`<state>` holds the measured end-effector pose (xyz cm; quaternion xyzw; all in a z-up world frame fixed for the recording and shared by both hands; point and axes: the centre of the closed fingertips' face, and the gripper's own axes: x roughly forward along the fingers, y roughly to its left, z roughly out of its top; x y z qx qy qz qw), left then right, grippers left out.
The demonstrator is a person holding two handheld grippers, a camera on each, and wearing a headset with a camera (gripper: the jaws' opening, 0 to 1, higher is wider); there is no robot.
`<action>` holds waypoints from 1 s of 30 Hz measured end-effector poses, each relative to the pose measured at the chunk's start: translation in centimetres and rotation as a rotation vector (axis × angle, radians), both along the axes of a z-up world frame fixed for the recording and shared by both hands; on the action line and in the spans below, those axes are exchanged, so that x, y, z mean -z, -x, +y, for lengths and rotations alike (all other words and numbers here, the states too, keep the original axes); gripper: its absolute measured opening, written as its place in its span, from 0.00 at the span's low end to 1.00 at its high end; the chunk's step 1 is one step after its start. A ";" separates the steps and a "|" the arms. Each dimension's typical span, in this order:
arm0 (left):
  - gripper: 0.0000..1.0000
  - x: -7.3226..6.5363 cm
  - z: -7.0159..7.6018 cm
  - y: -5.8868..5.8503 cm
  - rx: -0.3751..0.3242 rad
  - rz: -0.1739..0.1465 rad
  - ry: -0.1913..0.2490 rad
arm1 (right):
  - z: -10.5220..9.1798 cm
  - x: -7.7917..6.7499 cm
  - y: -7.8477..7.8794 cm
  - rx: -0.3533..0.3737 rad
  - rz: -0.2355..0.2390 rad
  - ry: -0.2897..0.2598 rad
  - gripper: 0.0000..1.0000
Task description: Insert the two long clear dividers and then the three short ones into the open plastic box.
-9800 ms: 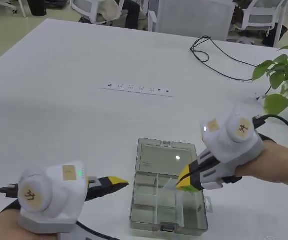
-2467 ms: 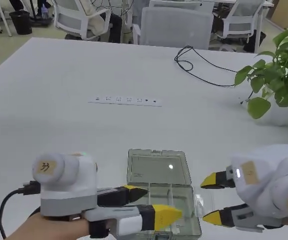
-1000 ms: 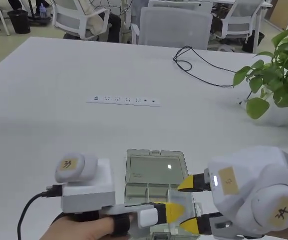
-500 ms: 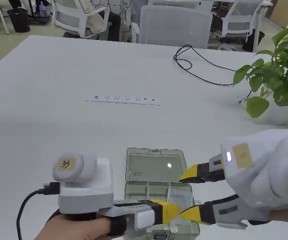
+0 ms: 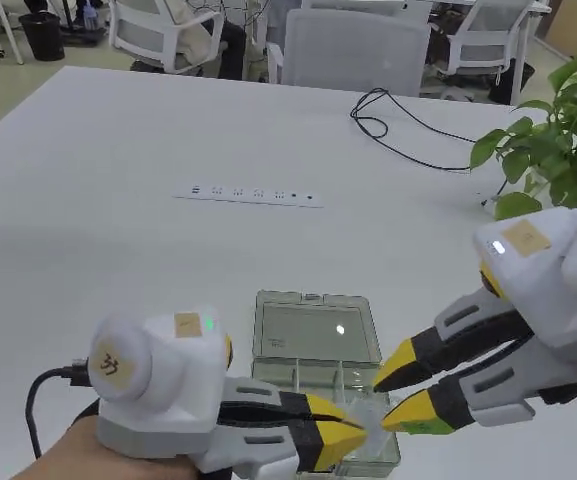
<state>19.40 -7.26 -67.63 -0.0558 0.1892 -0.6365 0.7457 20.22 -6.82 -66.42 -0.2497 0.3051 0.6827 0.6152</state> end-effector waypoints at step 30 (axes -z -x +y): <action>0.00 -0.2 0.1 1.2 0.056 -0.039 0.000 | 0.7 0.5 2.1 -0.087 0.081 -0.001 0.03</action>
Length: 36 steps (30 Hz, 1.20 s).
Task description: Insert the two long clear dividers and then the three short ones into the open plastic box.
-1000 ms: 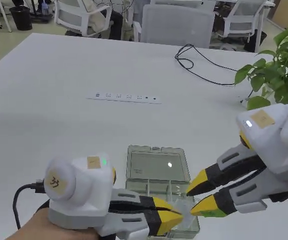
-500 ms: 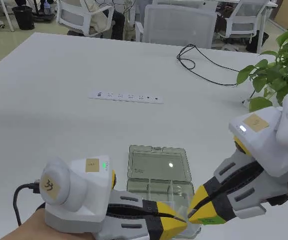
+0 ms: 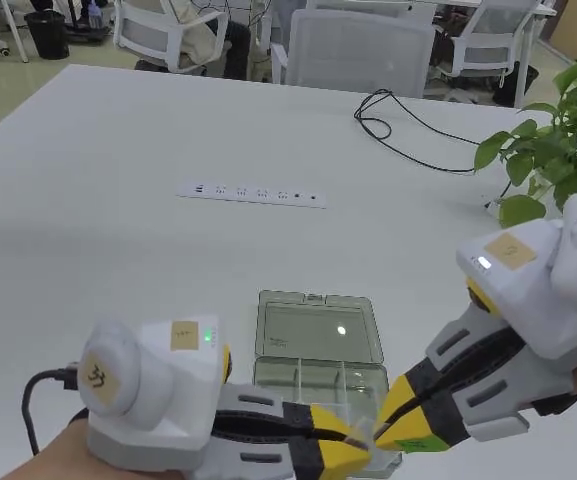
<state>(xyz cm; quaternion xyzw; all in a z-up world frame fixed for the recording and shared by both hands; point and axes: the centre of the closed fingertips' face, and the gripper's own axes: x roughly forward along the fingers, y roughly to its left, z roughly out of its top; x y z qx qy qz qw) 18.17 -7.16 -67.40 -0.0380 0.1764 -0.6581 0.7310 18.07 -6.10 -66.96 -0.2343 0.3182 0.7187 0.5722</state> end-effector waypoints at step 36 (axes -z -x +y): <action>0.41 3.7 5.0 -1.9 -0.144 -0.025 -0.166 | -4.1 2.9 -6.0 0.109 -0.156 0.159 0.03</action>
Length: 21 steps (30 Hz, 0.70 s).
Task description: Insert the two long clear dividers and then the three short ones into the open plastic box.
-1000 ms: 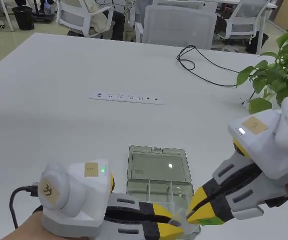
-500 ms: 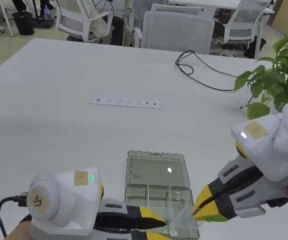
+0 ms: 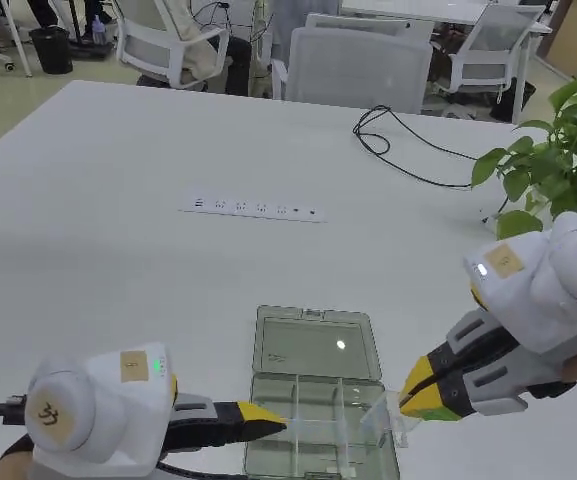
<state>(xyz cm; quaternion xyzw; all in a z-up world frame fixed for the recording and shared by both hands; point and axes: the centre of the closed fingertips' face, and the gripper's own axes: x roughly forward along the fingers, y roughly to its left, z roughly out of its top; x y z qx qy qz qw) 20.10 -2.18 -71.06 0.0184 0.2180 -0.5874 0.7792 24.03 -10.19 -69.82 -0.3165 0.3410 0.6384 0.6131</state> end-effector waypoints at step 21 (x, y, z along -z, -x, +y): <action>0.80 3.2 2.6 -0.6 -0.049 0.020 -0.083 | -0.1 5.0 -3.1 -0.002 -0.026 0.126 0.03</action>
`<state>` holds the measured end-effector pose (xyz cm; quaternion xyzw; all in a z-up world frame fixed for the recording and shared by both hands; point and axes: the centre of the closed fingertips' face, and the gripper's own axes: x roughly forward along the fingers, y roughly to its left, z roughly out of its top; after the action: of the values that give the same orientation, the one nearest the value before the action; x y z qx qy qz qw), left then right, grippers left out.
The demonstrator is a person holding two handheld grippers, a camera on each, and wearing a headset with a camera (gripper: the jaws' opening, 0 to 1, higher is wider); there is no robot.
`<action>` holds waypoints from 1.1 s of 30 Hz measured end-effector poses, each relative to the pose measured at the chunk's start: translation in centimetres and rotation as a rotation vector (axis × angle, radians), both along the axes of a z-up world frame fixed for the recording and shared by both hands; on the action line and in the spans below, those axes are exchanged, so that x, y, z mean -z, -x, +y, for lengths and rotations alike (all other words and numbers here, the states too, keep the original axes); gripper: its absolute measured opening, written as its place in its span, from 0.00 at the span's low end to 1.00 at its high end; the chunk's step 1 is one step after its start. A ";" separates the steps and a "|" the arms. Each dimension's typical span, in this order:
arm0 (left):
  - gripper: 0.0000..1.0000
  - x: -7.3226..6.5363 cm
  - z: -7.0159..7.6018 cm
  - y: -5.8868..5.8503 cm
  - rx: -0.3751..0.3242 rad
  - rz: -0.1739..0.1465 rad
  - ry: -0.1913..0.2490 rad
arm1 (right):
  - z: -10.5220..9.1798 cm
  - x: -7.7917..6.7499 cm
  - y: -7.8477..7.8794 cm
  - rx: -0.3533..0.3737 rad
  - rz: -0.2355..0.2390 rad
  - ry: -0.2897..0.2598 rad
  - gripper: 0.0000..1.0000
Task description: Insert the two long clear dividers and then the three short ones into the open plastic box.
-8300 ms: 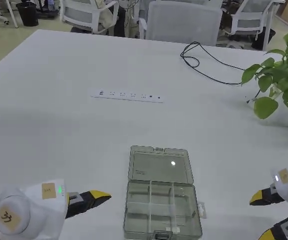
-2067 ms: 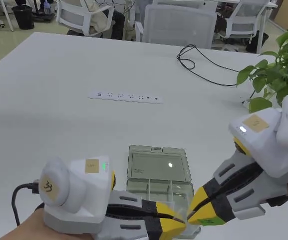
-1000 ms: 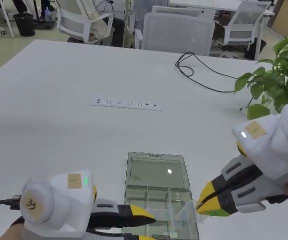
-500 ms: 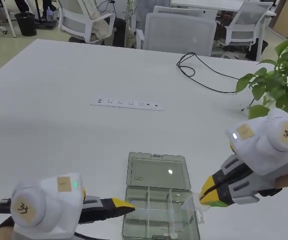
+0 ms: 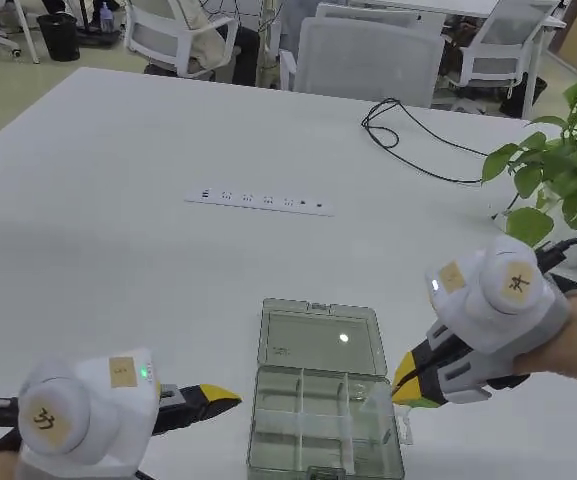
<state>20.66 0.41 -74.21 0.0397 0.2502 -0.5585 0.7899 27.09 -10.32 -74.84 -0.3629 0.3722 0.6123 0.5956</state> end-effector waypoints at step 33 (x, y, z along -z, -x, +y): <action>0.84 0.3 0.2 0.0 -0.032 0.026 0.021 | 0.2 3.5 -0.5 0.006 0.060 0.070 0.03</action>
<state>20.67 0.63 -74.50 0.0203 0.2552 -0.5486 0.7959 27.64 -10.11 -78.34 -0.3639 0.4121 0.6078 0.5730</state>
